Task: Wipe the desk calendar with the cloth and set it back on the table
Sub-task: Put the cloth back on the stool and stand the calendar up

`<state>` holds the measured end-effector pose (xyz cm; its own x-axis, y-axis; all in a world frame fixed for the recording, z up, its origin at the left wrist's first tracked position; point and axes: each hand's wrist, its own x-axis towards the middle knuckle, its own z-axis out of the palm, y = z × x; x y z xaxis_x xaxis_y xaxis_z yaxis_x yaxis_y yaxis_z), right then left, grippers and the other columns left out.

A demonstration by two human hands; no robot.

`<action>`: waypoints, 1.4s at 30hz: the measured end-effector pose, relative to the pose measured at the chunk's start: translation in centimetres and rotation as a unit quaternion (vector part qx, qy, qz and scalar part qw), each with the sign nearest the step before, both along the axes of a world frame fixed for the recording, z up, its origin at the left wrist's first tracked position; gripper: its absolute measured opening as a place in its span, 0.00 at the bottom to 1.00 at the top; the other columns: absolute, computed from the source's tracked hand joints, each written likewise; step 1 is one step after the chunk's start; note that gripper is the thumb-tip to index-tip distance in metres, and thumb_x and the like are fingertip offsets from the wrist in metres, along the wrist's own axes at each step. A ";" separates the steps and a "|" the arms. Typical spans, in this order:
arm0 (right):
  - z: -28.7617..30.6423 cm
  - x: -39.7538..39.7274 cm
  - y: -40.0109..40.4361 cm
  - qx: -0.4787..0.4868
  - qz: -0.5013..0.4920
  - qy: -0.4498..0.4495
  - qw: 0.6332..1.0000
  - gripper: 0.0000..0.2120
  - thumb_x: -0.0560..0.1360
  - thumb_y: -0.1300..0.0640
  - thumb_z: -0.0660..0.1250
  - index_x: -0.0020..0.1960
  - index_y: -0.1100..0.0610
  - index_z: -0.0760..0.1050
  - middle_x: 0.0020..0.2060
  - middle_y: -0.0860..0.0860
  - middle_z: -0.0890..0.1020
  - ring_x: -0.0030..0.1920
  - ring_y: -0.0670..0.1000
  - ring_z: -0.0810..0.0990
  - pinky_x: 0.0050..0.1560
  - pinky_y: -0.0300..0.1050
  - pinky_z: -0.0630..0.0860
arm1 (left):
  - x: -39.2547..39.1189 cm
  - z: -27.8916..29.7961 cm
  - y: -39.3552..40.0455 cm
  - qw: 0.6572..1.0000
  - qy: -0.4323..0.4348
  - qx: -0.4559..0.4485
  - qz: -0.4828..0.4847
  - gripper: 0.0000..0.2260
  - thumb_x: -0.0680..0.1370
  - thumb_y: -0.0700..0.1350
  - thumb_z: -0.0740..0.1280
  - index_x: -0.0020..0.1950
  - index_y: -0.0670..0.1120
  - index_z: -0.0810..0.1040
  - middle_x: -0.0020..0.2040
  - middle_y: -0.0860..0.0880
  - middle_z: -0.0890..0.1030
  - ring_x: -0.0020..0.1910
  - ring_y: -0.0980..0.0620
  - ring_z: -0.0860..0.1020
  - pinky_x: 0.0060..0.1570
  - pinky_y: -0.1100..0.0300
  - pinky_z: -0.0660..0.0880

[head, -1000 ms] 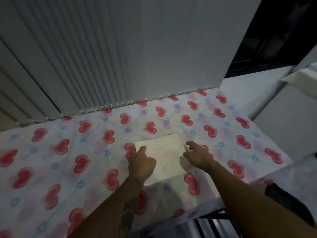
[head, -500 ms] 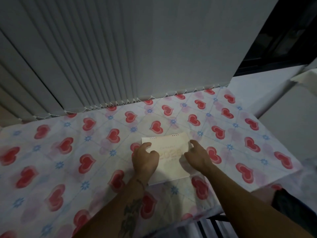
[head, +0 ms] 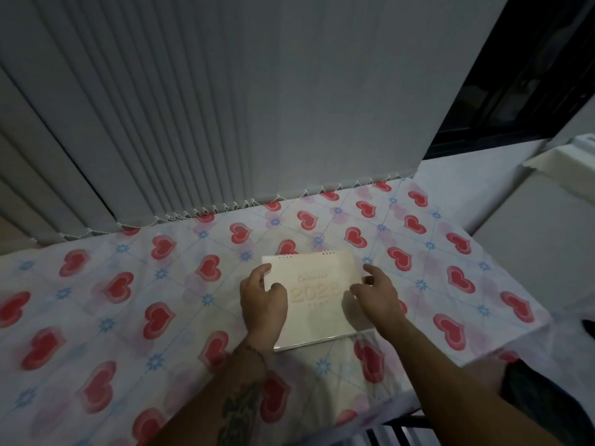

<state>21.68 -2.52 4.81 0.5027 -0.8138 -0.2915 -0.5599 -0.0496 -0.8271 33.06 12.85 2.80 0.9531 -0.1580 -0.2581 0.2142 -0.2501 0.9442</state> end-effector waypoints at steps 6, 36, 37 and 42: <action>1.8 0.9 -0.3 -0.009 0.004 -0.033 0.999 0.33 0.75 0.60 0.67 0.76 0.55 0.59 0.69 0.57 0.73 0.59 0.57 0.77 0.52 0.47 0.73 | 1.1 1.4 -0.6 0.999 -0.026 -0.017 0.008 0.20 0.68 0.44 0.60 0.54 0.63 0.78 0.59 0.52 0.74 0.54 0.48 0.80 0.50 0.48 0.83; 4.4 14.8 -7.9 0.025 0.048 -0.156 0.986 0.04 0.75 0.55 0.66 0.48 0.53 0.72 0.45 0.52 0.80 0.43 0.49 0.79 0.36 0.44 0.73 | 10.7 5.7 -5.3 0.971 -0.228 0.058 0.047 0.22 0.77 0.36 0.65 0.68 0.54 0.75 0.59 0.54 0.69 0.60 0.50 0.75 0.59 0.59 0.77; 4.5 15.7 -8.5 0.031 0.047 -0.150 0.987 0.06 0.75 0.54 0.65 0.48 0.56 0.73 0.44 0.56 0.81 0.43 0.53 0.80 0.38 0.48 0.76 | 11.2 5.6 -5.7 0.971 -0.226 0.062 0.052 0.21 0.77 0.36 0.65 0.67 0.55 0.75 0.60 0.54 0.69 0.61 0.49 0.75 0.61 0.55 0.77; 5.3 19.9 -11.5 0.041 0.056 -0.152 0.986 0.19 0.71 0.44 0.62 0.42 0.61 0.77 0.40 0.57 0.83 0.42 0.55 0.82 0.43 0.53 0.78 | 14.7 5.9 -7.8 0.966 -0.236 0.086 0.059 0.21 0.76 0.36 0.65 0.67 0.52 0.76 0.63 0.49 0.72 0.63 0.48 0.73 0.65 0.50 0.74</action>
<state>41.58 -14.02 10.13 0.6620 -0.7288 -0.1749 -0.2794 -0.0235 -0.9599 47.74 5.06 8.68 0.9800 -0.0341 0.1962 -0.1927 -0.4124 0.8904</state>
